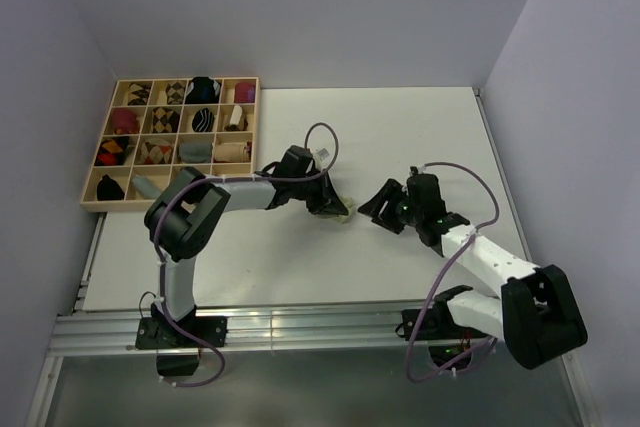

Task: Roll the socks
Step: Roll the sock at the center of the board.

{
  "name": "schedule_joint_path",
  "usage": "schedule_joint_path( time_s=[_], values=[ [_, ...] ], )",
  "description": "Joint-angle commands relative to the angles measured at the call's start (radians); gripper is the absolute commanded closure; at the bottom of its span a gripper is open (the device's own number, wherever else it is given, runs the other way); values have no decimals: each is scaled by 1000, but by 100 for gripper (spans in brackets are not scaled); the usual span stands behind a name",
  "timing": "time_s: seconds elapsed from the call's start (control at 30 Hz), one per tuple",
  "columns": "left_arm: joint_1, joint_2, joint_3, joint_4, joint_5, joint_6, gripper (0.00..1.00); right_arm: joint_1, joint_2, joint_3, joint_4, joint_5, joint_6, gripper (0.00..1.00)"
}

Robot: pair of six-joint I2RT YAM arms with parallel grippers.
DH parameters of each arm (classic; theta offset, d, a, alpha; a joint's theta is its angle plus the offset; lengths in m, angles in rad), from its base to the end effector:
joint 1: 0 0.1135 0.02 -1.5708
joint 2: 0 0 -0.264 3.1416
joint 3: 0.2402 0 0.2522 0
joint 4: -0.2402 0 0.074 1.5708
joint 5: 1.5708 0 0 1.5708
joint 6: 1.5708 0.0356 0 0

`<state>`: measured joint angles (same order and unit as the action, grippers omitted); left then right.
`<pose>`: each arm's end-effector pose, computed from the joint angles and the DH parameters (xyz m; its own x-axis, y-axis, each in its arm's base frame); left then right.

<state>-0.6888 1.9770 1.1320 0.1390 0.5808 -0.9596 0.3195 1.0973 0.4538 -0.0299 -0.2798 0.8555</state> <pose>0.3047 -0.2762 0.1453 -0.9866 -0.0746 -0.1451 0.0797 0.5558 -0.8275 0.2021 0.0772 0.1820 -0.7709 0.5092 -0.3827 0.1146 0.7018 0.7031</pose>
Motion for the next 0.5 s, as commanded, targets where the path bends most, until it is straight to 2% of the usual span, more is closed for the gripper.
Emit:
schedule_joint_path(
  time_s=[0.0,0.13,0.3,0.37,0.47],
  values=[
    [-2,-34,-8,36,-48,8,100,21,51,-3,153,-1,73,39],
    [-2,-17,6,19,-75,36,99,42,107,14,218,13,93,46],
    [-2,16,38,-10,-84,73,100,66,202,55,246,21,85,47],
    [-2,14,35,-13,-85,79,100,69,226,83,228,33,85,46],
    [-2,10,25,-7,-85,85,100,72,268,109,217,45,92,38]
  ],
)
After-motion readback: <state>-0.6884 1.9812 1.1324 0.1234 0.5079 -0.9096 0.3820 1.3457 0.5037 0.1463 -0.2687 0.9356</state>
